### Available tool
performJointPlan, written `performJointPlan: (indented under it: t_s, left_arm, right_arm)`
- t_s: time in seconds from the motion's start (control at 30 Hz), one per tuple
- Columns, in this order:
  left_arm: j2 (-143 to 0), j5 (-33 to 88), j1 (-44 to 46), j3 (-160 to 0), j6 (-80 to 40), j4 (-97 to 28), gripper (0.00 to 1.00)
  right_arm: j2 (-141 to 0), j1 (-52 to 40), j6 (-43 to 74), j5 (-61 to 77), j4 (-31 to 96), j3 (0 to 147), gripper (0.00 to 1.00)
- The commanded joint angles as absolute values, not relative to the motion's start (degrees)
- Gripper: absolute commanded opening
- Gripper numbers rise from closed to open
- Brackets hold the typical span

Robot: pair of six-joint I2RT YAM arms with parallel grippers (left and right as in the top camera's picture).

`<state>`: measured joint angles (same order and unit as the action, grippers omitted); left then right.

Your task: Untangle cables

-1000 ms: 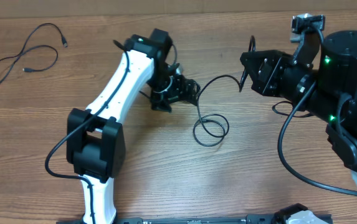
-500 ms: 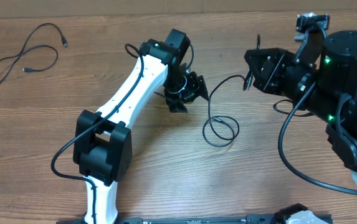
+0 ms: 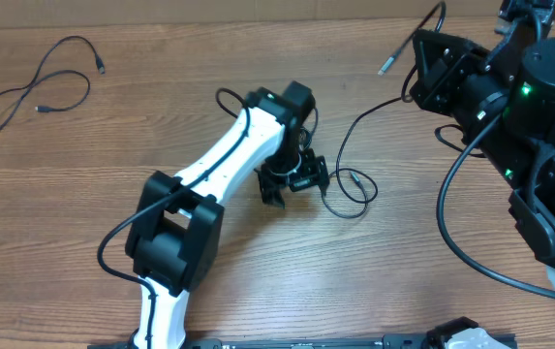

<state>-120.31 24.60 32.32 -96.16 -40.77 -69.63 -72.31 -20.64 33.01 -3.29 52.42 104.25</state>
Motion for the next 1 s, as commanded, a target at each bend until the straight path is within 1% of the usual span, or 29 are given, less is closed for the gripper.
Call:
performJointPlan:
  t_s: [0.0,0.07,0.2,0.33,0.4,0.47,0.53,0.63,0.77,0.97]
  left_arm:
    - [-118.83,24.01,34.59,-93.27,-39.16,-67.35,0.82]
    - [-118.83,23.99,36.40,-91.66,-39.75,-63.02,0.76]
    - [-118.85,22.37,38.61,-90.74,-42.98,-55.66,0.77]
    - [-118.85,14.06,39.92,-90.74,-47.70,-50.41,0.71]
    - [-118.85,9.15,40.47,-90.74,-50.41,-50.30,0.70]
    - [-118.85,8.01,40.77,-90.74,-50.63,-50.19,0.70]
    - [-118.87,7.18,41.25,-90.74,-50.61,-49.54,0.68]
    - [-119.07,2.87,42.57,-90.74,-50.63,-47.90,0.67]
    - [-120.51,2.39,44.38,-90.74,-50.63,-45.95,0.67]
    - [-122.96,3.18,45.12,-90.74,-51.51,-43.38,0.65]
  right_arm:
    - [-71.79,-19.64,33.28,-4.43,52.10,105.45,0.04]
    - [-71.79,-18.41,34.06,-3.99,52.49,105.45,0.04]
    - [-71.85,-17.12,36.23,0.25,53.23,105.45,0.04]
    - [-71.85,-16.84,36.23,2.07,53.67,105.45,0.04]
    - [-71.85,-16.84,36.23,2.04,53.87,105.45,0.04]
    - [-71.85,-16.73,36.23,2.04,54.02,105.45,0.04]
    - [-71.85,-16.29,36.23,2.04,54.22,105.45,0.04]
    - [-72.01,-15.33,36.23,2.11,55.00,105.45,0.04]
    - [-72.14,-15.35,36.23,2.09,55.96,105.43,0.04]
    - [-72.12,-15.33,36.23,2.07,56.05,105.41,0.04]
